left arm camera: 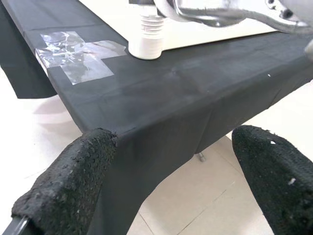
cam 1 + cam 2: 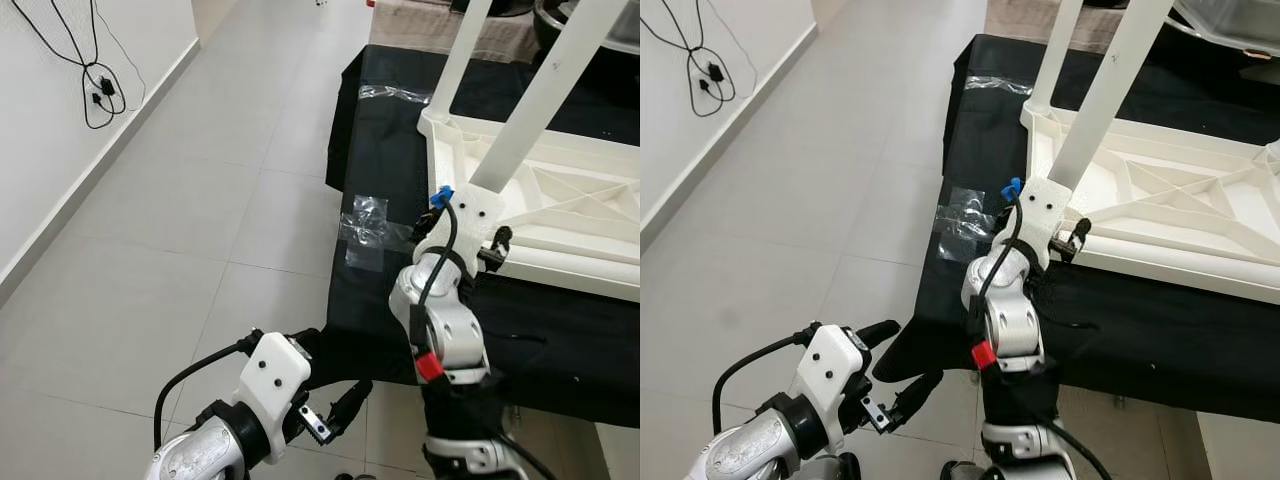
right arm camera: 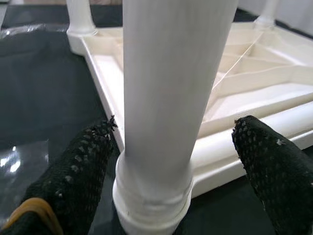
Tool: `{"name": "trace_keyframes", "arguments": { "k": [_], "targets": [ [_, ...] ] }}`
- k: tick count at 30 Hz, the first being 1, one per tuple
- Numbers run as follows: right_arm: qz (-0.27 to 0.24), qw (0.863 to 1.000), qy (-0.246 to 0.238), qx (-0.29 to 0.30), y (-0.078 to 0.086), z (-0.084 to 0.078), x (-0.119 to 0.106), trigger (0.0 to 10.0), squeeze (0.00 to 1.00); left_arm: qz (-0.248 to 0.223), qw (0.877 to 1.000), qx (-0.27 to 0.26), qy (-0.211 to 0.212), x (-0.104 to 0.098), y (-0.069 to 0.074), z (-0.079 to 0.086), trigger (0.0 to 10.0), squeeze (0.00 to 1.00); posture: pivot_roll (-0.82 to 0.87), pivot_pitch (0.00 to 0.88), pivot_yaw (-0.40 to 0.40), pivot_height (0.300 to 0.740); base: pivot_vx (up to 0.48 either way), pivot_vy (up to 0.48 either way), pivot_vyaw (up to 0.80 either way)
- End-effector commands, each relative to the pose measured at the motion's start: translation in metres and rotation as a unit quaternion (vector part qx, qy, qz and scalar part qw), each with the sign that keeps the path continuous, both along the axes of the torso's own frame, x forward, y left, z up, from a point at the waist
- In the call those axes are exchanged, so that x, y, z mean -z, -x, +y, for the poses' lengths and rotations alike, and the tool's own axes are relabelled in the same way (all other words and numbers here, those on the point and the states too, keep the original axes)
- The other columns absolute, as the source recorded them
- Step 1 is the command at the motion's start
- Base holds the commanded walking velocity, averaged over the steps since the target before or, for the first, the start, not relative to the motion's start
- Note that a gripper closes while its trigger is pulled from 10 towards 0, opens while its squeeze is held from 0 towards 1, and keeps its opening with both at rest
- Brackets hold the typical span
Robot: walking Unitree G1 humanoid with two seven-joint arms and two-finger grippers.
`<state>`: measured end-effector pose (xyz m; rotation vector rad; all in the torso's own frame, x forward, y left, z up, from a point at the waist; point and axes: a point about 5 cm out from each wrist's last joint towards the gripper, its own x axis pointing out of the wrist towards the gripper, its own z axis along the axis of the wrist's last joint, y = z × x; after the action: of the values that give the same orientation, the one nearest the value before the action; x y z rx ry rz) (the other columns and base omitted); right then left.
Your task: Building children table
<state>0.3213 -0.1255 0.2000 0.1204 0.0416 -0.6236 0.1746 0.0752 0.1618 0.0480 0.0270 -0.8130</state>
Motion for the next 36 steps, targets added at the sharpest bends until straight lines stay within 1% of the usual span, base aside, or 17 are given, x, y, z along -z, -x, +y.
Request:
{"name": "trace_keyframes", "arguments": {
  "k": [1, 10, 16, 18, 20, 21, 23, 25, 26, 27, 28, 30, 31, 32, 33, 35, 36],
  "targets": [
    [0.028, 0.999, -0.042, -0.017, 0.009, 0.017, 0.015, 10.0, 0.00, 0.008, 1.000, 0.001, -0.008, 0.005, 0.002, 0.000, 10.0, 0.00, 0.13, 0.177, -0.101, 0.740, 0.000, 0.000, 0.00],
    [0.037, 0.997, -0.037, -0.049, 0.017, 0.017, 0.018, 10.0, 0.00, 0.007, 1.000, 0.000, -0.007, 0.005, 0.001, 0.000, 10.0, 0.00, 0.13, 0.178, -0.102, 0.740, 0.000, 0.000, 0.00],
    [0.048, 0.994, -0.035, -0.092, 0.025, 0.013, 0.020, 10.0, 0.00, 0.005, 1.000, -0.004, -0.008, 0.005, 0.000, 0.002, 10.0, 0.00, 0.12, 0.177, -0.101, 0.740, 0.000, 0.000, 0.00],
    [0.051, 0.993, -0.025, -0.107, 0.032, 0.009, 0.021, 10.0, 0.00, 0.004, 1.000, -0.008, -0.010, 0.005, 0.001, 0.004, 10.0, 0.00, 0.12, 0.176, -0.101, 0.740, 0.000, 0.000, 0.00],
    [0.054, 0.988, 0.006, -0.146, 0.042, 0.004, 0.023, 10.0, 0.00, 0.002, 1.000, -0.026, -0.015, 0.005, -0.001, 0.010, 10.0, 0.00, 0.11, 0.172, -0.099, 0.740, 0.000, 0.000, 0.00],
    [0.054, 0.988, 0.006, -0.146, 0.042, 0.004, 0.023, 10.0, 0.00, 0.002, 1.000, -0.026, -0.015, 0.005, -0.001, 0.010, 10.0, 0.00, 0.11, 0.172, -0.099, 0.740, 0.000, 0.000, 0.00],
    [0.071, 0.984, 0.015, -0.161, 0.054, -0.003, 0.030, 10.0, 0.00, -0.003, 0.998, -0.059, -0.021, 0.006, -0.005, 0.018, 10.0, 0.00, 0.11, 0.170, -0.098, 0.740, 0.000, 0.000, 0.00],
    [0.069, 0.976, 0.049, -0.202, 0.066, -0.012, 0.034, 10.0, 0.00, -0.007, 0.994, -0.107, -0.032, 0.007, -0.007, 0.028, 10.0, 0.00, 0.10, 0.165, -0.098, 0.740, 0.000, 0.000, 0.00],
    [0.069, 0.972, 0.059, -0.215, 0.069, -0.013, 0.034, 10.0, 0.00, -0.008, 0.992, -0.117, -0.035, 0.008, -0.008, 0.030, 10.0, 0.00, 0.10, 0.163, -0.098, 0.740, 0.000, 0.000, 0.00],
    [0.060, 0.965, 0.058, -0.250, 0.074, -0.016, 0.037, 10.0, 0.00, -0.003, 0.990, -0.136, -0.039, 0.009, -0.007, 0.034, 10.0, 0.00, 0.10, 0.154, -0.097, 0.740, 0.000, 0.000, 0.00],
    [0.060, 0.965, 0.058, -0.250, 0.074, -0.016, 0.037, 10.0, 0.00, -0.003, 0.990, -0.136, -0.039, 0.009, -0.007, 0.034, 10.0, 0.00, 0.10, 0.154, -0.097, 0.740, 0.000, 0.000, 0.00],
    [0.029, 0.953, 0.053, -0.295, 0.083, -0.024, 0.040, 10.0, 0.00, 0.002, 0.983, -0.176, -0.045, 0.012, -0.006, 0.041, 10.0, 0.00, 0.11, 0.135, -0.097, 0.740, 0.000, 0.000, 0.00],
    [0.029, 0.953, 0.053, -0.295, 0.083, -0.024, 0.040, 10.0, 0.00, 0.002, 0.983, -0.176, -0.045, 0.012, -0.006, 0.041, 10.0, 0.00, 0.11, 0.135, -0.097, 0.740, 0.000, 0.000, 0.00],
    [0.012, 0.949, 0.052, -0.312, 0.087, -0.027, 0.042, 10.0, 0.00, 0.006, 0.979, -0.197, -0.046, 0.014, -0.004, 0.044, 10.0, 0.00, 0.11, 0.126, -0.099, 0.740, 0.000, 0.000, 0.00],
    [0.008, 0.945, 0.059, -0.320, 0.089, -0.029, 0.048, 10.0, 0.00, 0.016, 0.973, -0.228, -0.044, 0.018, -0.001, 0.048, 10.0, 0.00, 0.11, 0.111, -0.098, 0.740, 0.000, 0.000, 0.00],
    [0.010, 0.945, 0.060, -0.322, 0.089, -0.029, 0.050, 10.0, 0.00, 0.019, 0.970, -0.237, -0.042, 0.019, 0.000, 0.049, 10.0, 0.00, 0.11, 0.111, -0.098, 0.740, 0.000, 0.000, 0.00],
    [0.011, 0.942, 0.057, -0.332, 0.089, -0.027, 0.052, 10.0, 0.00, 0.020, 0.968, -0.244, -0.046, 0.021, 0.001, 0.049, 10.0, 0.00, 0.11, 0.094, -0.103, 0.740, 0.000, 0.000, 0.00]
  ]
}}
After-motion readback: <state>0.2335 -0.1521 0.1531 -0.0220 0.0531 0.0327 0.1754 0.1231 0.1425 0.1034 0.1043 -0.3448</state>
